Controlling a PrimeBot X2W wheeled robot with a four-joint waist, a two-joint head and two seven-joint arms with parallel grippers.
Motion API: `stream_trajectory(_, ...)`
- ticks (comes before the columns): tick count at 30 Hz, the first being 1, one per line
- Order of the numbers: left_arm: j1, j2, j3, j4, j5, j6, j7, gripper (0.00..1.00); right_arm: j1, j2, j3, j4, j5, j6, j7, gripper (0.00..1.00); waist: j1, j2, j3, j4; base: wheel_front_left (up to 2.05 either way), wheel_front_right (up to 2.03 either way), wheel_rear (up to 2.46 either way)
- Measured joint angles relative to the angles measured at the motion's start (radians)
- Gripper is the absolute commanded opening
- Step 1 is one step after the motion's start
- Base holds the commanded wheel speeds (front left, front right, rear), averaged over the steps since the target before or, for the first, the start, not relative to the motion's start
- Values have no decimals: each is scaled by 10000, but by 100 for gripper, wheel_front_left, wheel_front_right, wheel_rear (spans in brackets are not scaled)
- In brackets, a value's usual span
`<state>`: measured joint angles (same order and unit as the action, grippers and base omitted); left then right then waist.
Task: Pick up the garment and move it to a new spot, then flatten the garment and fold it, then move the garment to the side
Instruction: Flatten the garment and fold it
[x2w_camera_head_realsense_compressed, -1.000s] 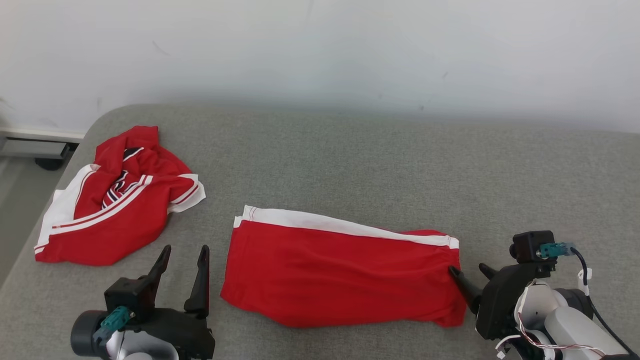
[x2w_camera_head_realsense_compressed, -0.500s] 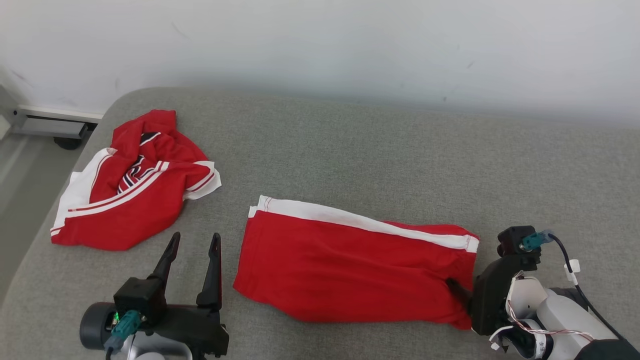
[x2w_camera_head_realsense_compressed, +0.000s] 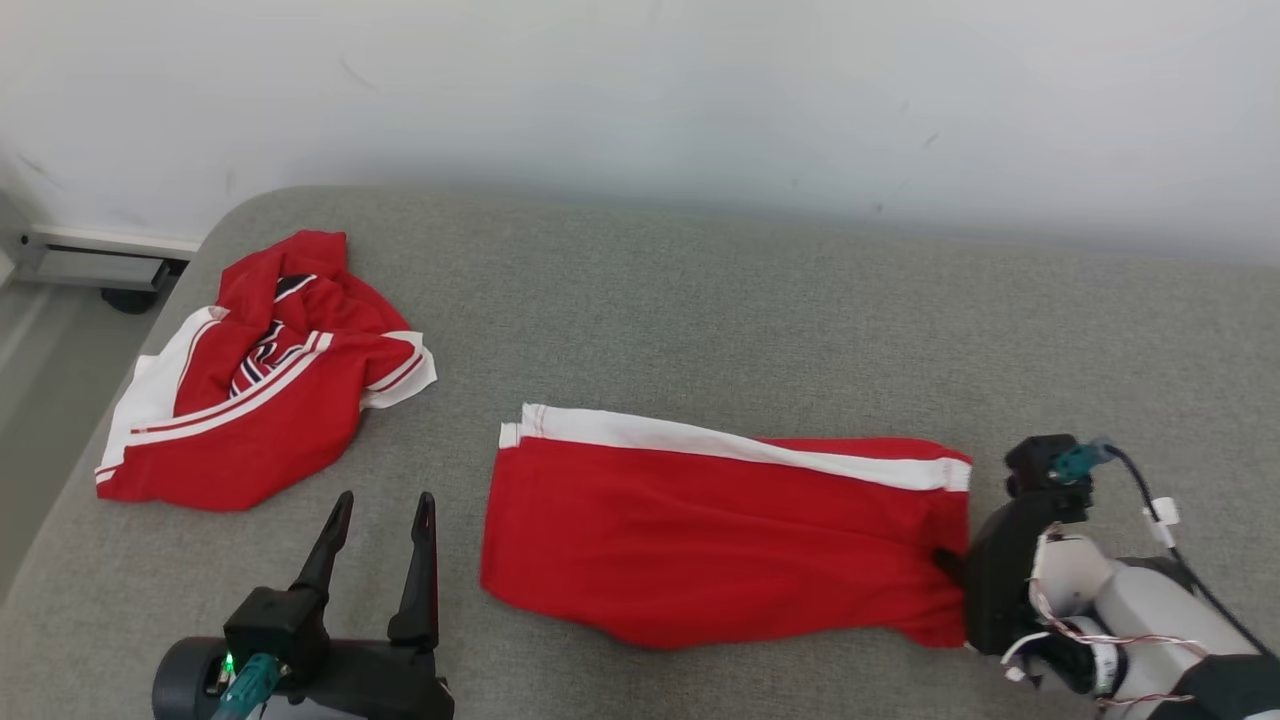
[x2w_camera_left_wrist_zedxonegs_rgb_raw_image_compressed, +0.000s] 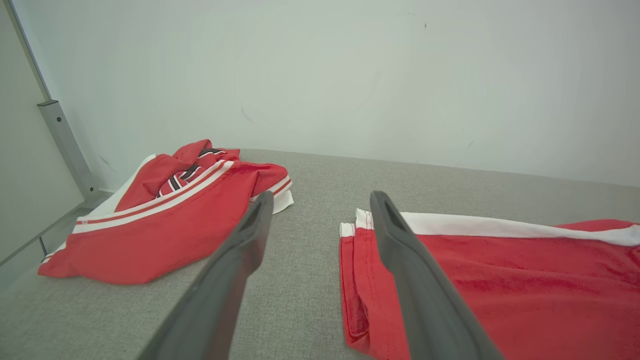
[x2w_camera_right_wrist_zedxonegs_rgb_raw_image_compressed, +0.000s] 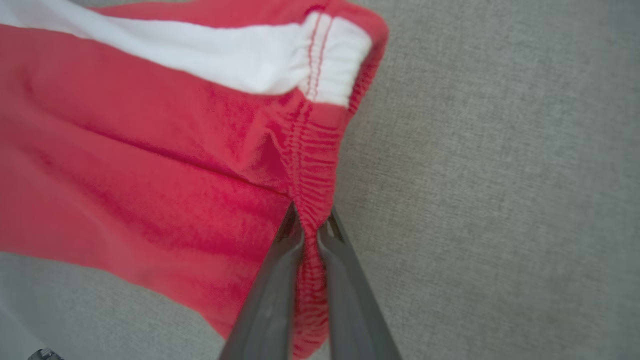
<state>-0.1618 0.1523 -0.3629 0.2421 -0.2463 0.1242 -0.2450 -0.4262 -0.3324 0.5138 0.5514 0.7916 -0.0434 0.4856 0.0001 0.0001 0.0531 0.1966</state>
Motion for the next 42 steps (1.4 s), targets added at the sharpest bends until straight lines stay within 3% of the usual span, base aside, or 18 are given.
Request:
stream_trajectory(3, 189, -10, 102, -94, 13, 0, 88, 100, -3, -556, -207, 84, 0, 25, 71, 0, 0, 0, -67, -155, 0, 0, 0)
stream_trajectory(10, 409, -90, 232, -343, 203, 0, 253, 100, -2, -1185, -485, 15, 138, 201, 171, 0, 0, 0, -112, -452, 0, 0, 0)
stream_trajectory(14, 410, -148, 253, -431, 207, 0, 370, 100, -4, -1313, -485, -165, 372, 619, 527, 0, 0, 0, -81, -642, 0, 0, 0)
stream_trajectory(19, 398, -245, 207, -460, 230, 0, 479, 100, 41, -1001, -1034, -857, 2084, 1333, 1141, 0, 0, 0, -50, -787, 0, 0, 0)
stream_trajectory(21, 394, -247, 213, -491, 230, 0, 510, 100, 53, -775, -1193, -1191, 2708, 1407, 1455, 0, 0, 0, -62, -799, 0, 0, 0)
stream_trajectory(27, 353, -349, 82, -489, 230, 0, 629, 100, 80, -640, -1419, -2167, 3793, 1417, 2222, 0, -1, 0, -141, -682, 0, 0, 0)
stream_trajectory(36, 347, -481, -50, -479, 230, 0, 840, 100, 84, -173, -1260, -3325, 4341, 1400, 2851, 0, 0, 0, -207, -286, 0, 0, 0)
stream_trajectory(42, 299, -552, -171, -502, 230, 0, 943, 100, 16, 144, -1126, -3534, 4303, 947, 2978, 0, -1, 0, -154, 62, 0, 0, 0)
